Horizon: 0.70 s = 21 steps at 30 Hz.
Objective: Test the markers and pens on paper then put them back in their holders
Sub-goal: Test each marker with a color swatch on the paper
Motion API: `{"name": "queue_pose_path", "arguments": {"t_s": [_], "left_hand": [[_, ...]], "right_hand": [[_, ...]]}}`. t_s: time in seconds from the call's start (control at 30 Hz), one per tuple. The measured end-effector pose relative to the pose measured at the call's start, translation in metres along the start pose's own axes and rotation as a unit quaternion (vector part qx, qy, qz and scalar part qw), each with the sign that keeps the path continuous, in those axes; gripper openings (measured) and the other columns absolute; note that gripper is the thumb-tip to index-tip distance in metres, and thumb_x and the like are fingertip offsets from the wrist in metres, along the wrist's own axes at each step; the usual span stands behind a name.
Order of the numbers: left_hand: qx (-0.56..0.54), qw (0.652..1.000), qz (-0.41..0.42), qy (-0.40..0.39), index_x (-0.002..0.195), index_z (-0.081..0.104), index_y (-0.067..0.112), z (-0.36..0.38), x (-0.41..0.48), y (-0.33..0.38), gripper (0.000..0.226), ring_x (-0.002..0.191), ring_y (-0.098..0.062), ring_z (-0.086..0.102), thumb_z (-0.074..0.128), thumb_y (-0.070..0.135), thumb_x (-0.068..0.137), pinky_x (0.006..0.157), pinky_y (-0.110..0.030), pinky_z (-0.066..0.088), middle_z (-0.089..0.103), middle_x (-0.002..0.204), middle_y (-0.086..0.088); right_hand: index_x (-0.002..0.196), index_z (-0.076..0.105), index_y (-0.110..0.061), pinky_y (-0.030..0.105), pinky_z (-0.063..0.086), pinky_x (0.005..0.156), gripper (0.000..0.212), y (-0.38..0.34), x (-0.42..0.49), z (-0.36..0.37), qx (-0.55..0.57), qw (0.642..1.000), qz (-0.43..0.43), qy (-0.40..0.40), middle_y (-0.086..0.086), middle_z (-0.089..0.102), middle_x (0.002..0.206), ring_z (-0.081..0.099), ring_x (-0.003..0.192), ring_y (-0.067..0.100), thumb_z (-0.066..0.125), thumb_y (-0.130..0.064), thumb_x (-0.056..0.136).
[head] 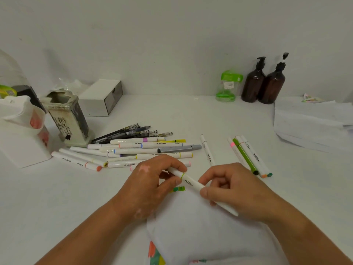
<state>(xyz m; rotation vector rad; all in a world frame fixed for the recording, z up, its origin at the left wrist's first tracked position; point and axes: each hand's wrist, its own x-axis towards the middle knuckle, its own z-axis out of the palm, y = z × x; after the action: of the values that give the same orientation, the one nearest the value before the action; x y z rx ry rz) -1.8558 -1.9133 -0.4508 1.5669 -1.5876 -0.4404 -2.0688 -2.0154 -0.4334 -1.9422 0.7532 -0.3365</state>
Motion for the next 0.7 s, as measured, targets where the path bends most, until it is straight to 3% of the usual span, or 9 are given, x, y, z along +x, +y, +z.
{"name": "queue_pose_path", "arguments": {"t_s": [0.07, 0.13, 0.23, 0.37, 0.53, 0.7], "left_hand": [[-0.002, 0.999, -0.015, 0.032, 0.108, 0.067, 0.037, -0.001, 0.002, -0.002, 0.037, 0.089, -0.008, 0.066, 0.077, 0.011, 0.084, 0.077, -0.011, 0.052, 0.064, 0.098, 0.024], [-0.015, 0.997, -0.031, 0.069, 0.105, 0.066, 0.037, -0.004, 0.004, -0.005, 0.034, 0.082, -0.008, 0.065, 0.078, 0.014, 0.084, 0.065, -0.012, 0.053, 0.065, 0.095, 0.023], [-0.008, 0.996, -0.051, 0.074, 0.094, 0.069, 0.036, -0.005, 0.004, -0.009, 0.021, 0.071, -0.007, 0.063, 0.076, 0.019, 0.085, 0.057, -0.014, 0.051, 0.068, 0.082, 0.017], [0.007, 0.998, -0.044, 0.045, 0.083, 0.071, 0.032, 0.0, 0.001, -0.007, 0.013, 0.065, -0.01, 0.061, 0.077, 0.021, 0.084, 0.06, -0.011, 0.045, 0.068, 0.073, 0.011], [0.038, 0.998, -0.031, 0.039, 0.076, 0.072, 0.029, -0.005, 0.001, -0.005, 0.014, 0.058, -0.006, 0.059, 0.079, 0.019, 0.082, 0.056, -0.008, 0.042, 0.066, 0.066, 0.015], [0.084, 0.993, -0.045, 0.076, 0.073, 0.073, 0.029, -0.021, 0.004, -0.011, 0.015, 0.06, -0.007, 0.062, 0.08, 0.018, 0.081, 0.058, -0.01, 0.046, 0.066, 0.063, 0.016]], "right_hand": [[0.083, 0.074, -0.039, 0.011, 0.042, 0.054, 0.015, 0.002, 0.001, -0.002, -0.045, 0.996, -0.005, 0.072, -0.013, 0.067, 0.059, 0.054, 0.05, -0.001, 0.073, -0.043, 0.068], [0.075, 0.072, -0.037, 0.012, 0.041, 0.053, 0.009, 0.011, 0.004, -0.013, -0.097, 0.973, 0.007, 0.21, -0.018, 0.064, 0.06, 0.053, 0.049, 0.001, 0.075, -0.043, 0.069], [0.082, 0.072, -0.037, 0.015, 0.042, 0.06, 0.005, 0.023, 0.01, -0.029, -0.197, 0.921, 0.073, 0.329, -0.017, 0.066, 0.064, 0.061, 0.063, 0.0, 0.076, -0.04, 0.081], [0.103, 0.075, -0.034, 0.028, 0.051, 0.071, 0.023, 0.037, 0.021, -0.027, -0.295, 0.886, 0.125, 0.335, -0.018, 0.068, 0.077, 0.063, 0.08, 0.009, 0.069, -0.047, 0.085], [0.109, 0.072, -0.036, 0.03, 0.051, 0.071, 0.031, 0.043, 0.034, -0.023, -0.366, 0.853, 0.138, 0.345, -0.011, 0.073, 0.093, 0.065, 0.087, 0.017, 0.063, -0.054, 0.086], [0.107, 0.071, -0.035, 0.03, 0.049, 0.067, 0.03, 0.044, 0.039, -0.022, -0.39, 0.837, 0.129, 0.362, -0.008, 0.074, 0.09, 0.066, 0.083, 0.02, 0.063, -0.053, 0.086]]}}
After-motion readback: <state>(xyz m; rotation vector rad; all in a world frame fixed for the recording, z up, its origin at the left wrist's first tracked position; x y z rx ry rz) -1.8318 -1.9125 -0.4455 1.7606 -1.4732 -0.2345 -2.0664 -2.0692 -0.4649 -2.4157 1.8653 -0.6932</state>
